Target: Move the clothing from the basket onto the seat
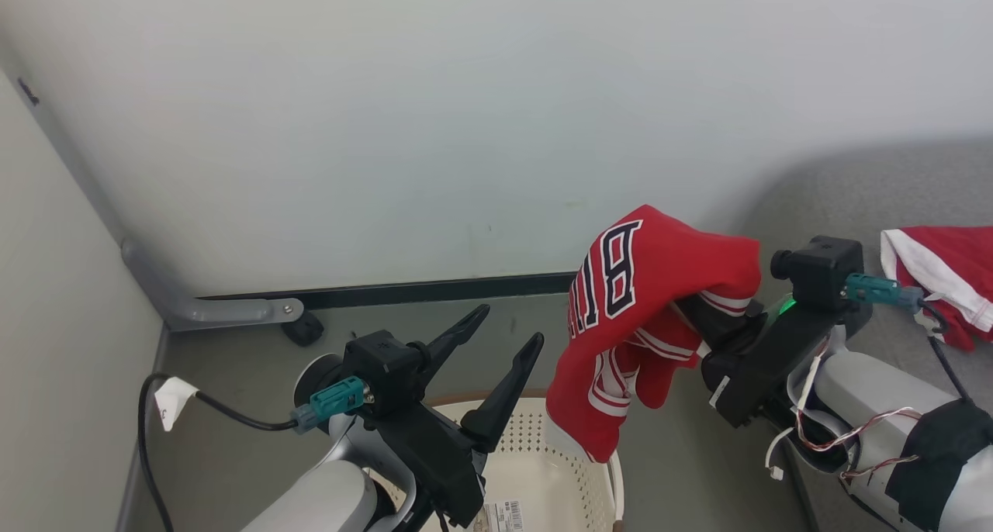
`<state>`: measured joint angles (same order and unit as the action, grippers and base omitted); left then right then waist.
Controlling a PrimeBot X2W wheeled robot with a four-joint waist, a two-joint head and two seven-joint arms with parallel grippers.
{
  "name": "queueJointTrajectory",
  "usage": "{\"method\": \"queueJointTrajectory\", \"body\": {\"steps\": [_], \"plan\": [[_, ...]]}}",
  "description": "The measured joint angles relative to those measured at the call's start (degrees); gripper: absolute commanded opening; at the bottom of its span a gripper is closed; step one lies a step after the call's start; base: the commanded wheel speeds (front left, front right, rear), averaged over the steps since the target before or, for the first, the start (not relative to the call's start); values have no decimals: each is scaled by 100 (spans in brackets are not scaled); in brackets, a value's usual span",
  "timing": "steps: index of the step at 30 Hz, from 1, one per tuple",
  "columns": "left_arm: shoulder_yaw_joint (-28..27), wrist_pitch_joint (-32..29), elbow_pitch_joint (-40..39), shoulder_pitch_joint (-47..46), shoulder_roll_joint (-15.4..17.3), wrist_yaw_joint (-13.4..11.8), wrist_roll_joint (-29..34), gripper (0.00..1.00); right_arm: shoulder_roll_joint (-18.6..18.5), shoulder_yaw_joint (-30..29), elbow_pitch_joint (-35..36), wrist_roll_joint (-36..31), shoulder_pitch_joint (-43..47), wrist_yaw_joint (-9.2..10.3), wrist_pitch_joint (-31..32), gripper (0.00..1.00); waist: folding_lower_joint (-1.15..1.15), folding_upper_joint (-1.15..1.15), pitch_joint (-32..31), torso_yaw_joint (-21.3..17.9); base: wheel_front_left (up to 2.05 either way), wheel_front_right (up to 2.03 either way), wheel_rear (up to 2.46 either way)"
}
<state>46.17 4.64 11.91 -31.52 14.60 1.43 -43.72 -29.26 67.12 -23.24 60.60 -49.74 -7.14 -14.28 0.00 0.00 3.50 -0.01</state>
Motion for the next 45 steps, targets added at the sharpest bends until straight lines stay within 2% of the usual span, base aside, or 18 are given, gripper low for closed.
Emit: {"method": "queueJointTrajectory", "body": {"steps": [18,25,38,45], "plan": [[1,57,-457,176,275,-99,104,100,-413,-736,667,-191,615,16,0,0,0,0,23,-927,0,0,0],[1,56,-626,176,338,-147,162,100,-552,-1053,948,-341,810,119,-1,0,0,0,65,-1321,0,0,0],[16,-27,-829,168,443,-201,248,100,-593,-1538,1367,-577,1182,274,-1,0,0,0,211,-2013,0,0,0],[59,-111,-869,98,422,-201,303,100,-730,-1839,1519,-626,1474,365,-1,0,0,0,334,-2237,0,0,0]]}}
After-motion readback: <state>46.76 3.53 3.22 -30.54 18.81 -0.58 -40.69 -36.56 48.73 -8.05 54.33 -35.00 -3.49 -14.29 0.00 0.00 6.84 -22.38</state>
